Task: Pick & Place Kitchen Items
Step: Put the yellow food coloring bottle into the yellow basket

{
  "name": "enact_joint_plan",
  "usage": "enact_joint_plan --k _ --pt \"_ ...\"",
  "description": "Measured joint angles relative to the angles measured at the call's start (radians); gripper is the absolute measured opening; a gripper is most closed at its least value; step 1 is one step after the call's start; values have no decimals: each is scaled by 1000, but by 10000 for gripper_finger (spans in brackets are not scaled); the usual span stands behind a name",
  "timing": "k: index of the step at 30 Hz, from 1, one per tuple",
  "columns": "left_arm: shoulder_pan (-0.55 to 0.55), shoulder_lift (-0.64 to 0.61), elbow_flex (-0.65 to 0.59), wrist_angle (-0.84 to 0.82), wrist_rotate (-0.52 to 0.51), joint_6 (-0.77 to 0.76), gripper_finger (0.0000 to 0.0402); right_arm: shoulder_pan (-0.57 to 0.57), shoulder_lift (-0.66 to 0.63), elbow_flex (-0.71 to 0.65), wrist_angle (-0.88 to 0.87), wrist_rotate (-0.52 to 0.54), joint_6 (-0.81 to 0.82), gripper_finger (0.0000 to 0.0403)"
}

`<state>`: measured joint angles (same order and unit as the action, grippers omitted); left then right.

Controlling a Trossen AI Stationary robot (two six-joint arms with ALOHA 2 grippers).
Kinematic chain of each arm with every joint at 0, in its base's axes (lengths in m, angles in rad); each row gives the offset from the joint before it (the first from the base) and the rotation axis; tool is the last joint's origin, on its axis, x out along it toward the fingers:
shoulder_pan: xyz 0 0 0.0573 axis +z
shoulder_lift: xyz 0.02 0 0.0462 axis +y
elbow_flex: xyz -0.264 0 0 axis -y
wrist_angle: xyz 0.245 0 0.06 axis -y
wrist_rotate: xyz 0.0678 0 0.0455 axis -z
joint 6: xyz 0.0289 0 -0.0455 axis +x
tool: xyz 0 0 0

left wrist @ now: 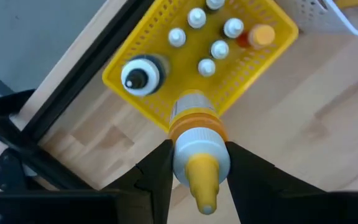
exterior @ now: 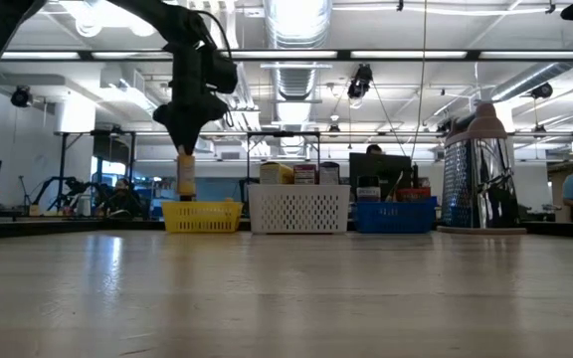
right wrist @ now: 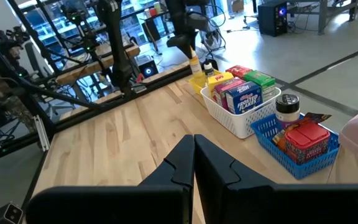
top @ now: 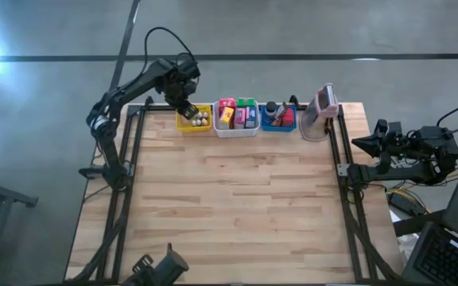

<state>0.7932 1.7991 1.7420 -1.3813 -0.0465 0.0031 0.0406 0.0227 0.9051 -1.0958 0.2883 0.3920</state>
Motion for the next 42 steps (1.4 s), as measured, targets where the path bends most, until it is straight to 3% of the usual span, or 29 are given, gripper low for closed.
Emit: enact_joint_plan --k 24,31,42 --pt "28 1 -274 273 10 -4 138 0 0 0 0 0 0 8" --pt "28 -3 -301 334 14 -6 138 0 0 0 0 0 0 8" --pt "28 -4 -300 325 15 -4 189 0 0 0 0 0 0 8"
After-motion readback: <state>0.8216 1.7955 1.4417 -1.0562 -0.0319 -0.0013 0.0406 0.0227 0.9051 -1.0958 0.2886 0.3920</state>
